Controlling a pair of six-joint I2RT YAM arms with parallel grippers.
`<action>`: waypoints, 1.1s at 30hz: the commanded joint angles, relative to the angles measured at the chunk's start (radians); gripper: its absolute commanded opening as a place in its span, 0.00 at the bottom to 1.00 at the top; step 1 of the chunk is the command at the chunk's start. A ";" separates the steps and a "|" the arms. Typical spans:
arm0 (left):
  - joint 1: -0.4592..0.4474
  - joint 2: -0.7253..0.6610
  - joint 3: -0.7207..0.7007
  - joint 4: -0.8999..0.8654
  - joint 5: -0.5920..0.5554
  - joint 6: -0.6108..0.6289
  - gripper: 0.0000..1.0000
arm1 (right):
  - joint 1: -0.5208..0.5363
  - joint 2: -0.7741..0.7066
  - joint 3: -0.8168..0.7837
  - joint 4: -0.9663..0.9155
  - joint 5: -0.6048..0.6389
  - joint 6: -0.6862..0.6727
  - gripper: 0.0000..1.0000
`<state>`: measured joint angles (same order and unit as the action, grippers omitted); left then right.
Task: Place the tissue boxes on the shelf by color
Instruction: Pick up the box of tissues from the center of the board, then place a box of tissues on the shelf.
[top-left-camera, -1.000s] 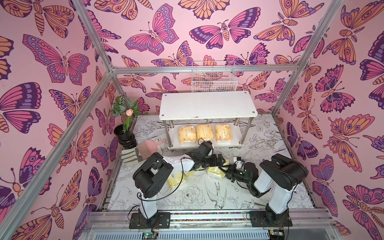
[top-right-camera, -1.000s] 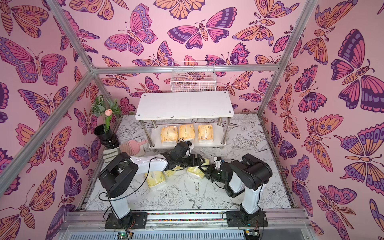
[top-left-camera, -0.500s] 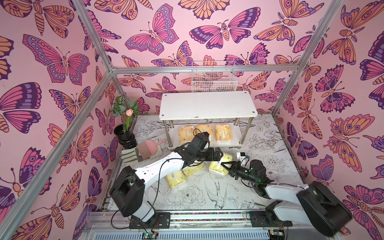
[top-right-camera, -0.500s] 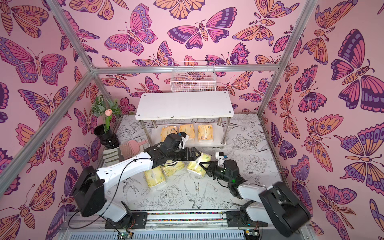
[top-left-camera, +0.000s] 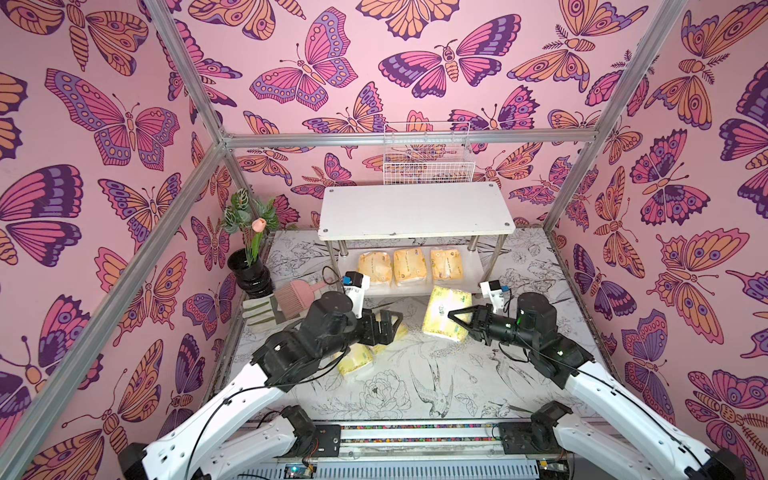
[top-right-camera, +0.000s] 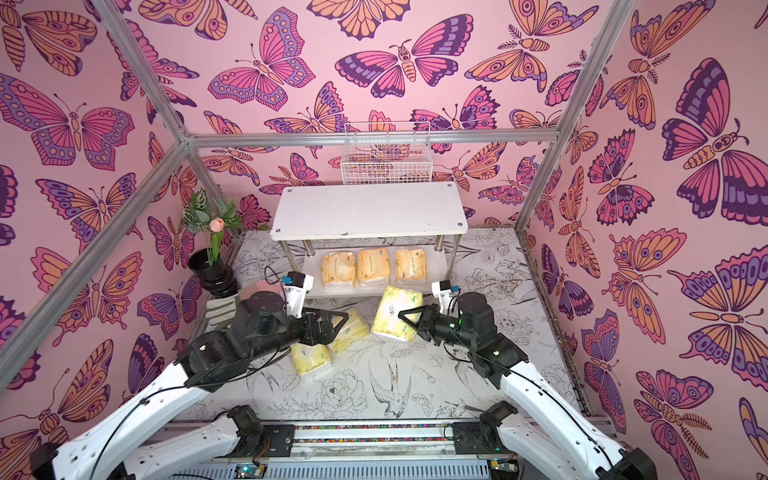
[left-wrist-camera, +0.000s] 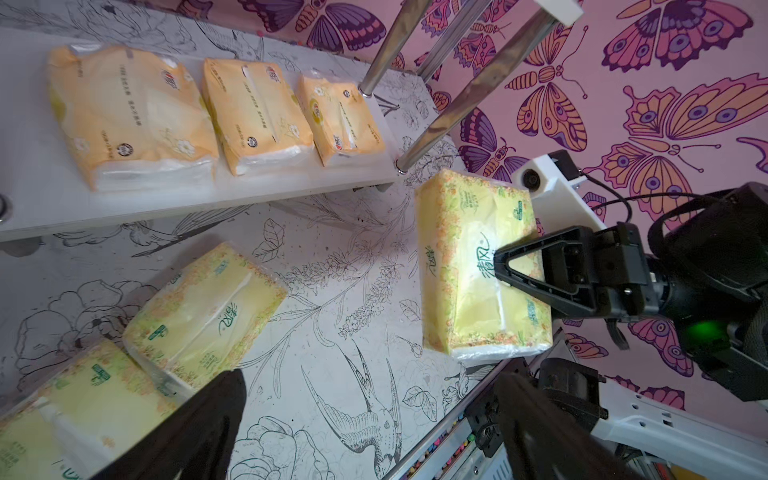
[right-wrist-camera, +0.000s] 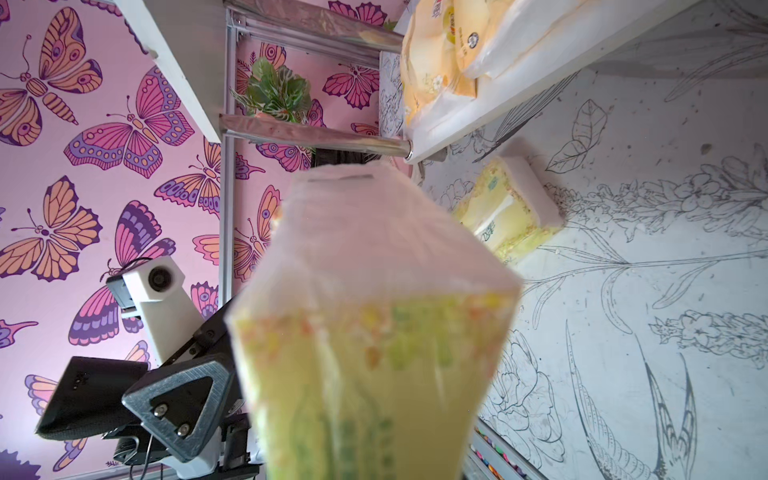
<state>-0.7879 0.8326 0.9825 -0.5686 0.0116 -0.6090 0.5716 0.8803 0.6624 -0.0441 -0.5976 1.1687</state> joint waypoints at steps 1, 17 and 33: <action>0.018 -0.048 0.051 -0.156 -0.079 0.032 1.00 | 0.036 0.058 0.164 -0.086 -0.079 -0.058 0.12; 0.155 -0.051 0.349 -0.303 -0.239 0.146 1.00 | 0.189 0.496 0.871 -0.278 -0.098 -0.153 0.12; 0.622 0.254 0.714 -0.285 0.176 0.161 1.00 | 0.146 0.955 1.451 -0.307 -0.107 -0.105 0.13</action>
<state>-0.2283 1.0618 1.6615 -0.8623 0.0441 -0.4309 0.7399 1.8011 2.0544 -0.3668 -0.6910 1.0447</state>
